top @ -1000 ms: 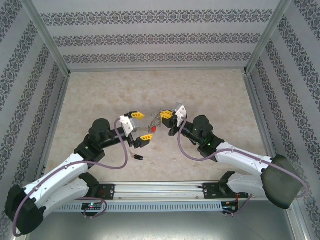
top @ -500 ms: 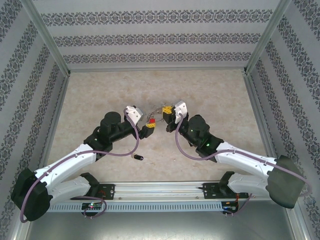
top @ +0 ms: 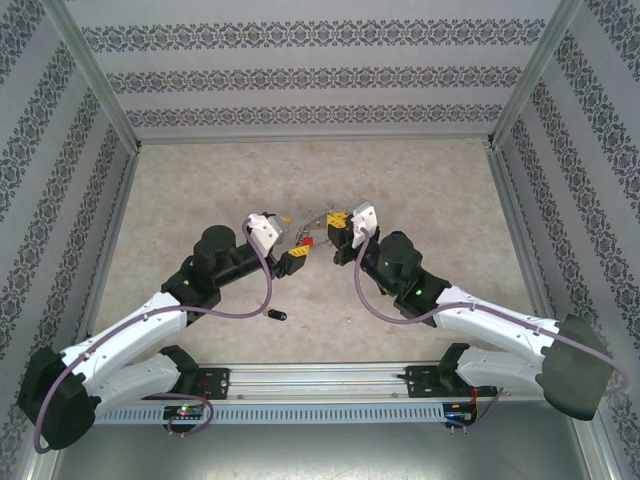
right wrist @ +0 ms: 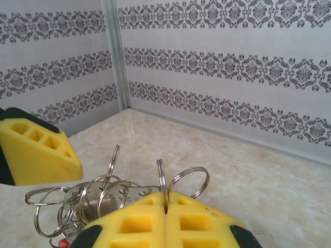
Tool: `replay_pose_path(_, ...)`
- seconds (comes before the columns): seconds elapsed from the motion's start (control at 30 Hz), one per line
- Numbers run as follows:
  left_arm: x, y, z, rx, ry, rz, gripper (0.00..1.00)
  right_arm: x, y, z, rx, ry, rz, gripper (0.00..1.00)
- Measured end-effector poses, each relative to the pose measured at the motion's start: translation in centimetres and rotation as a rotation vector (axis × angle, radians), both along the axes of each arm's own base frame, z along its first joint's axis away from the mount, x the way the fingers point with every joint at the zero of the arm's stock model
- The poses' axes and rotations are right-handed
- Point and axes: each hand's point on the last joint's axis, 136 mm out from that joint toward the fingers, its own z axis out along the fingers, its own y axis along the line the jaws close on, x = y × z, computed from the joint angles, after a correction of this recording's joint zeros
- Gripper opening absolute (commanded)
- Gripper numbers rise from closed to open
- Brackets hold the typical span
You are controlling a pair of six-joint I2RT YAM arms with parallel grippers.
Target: Put the keys on the keyring
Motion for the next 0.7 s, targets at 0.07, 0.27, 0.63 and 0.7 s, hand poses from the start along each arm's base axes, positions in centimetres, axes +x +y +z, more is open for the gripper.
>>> replay_pose_path(0.07,-1.0,0.0,0.8,0.013,-0.056,-0.041,0.73,-0.3,0.1,0.3,0.001,-0.01,0.019,0.0)
replay_pose_path(0.27,-2.9,0.3,1.7,0.099,-0.194,-0.121,0.53,-1.1,0.7,0.5,-0.017,-0.028,0.076,0.0)
replay_pose_path(0.63,-3.2,0.2,1.7,0.25,-0.308,-0.174,0.23,-2.0,1.6,0.3,-0.03,-0.034,0.151,0.0)
replay_pose_path(0.7,-3.2,0.2,1.8,0.26,-0.32,-0.177,0.25,-2.1,1.7,0.3,-0.03,-0.034,0.158,0.0)
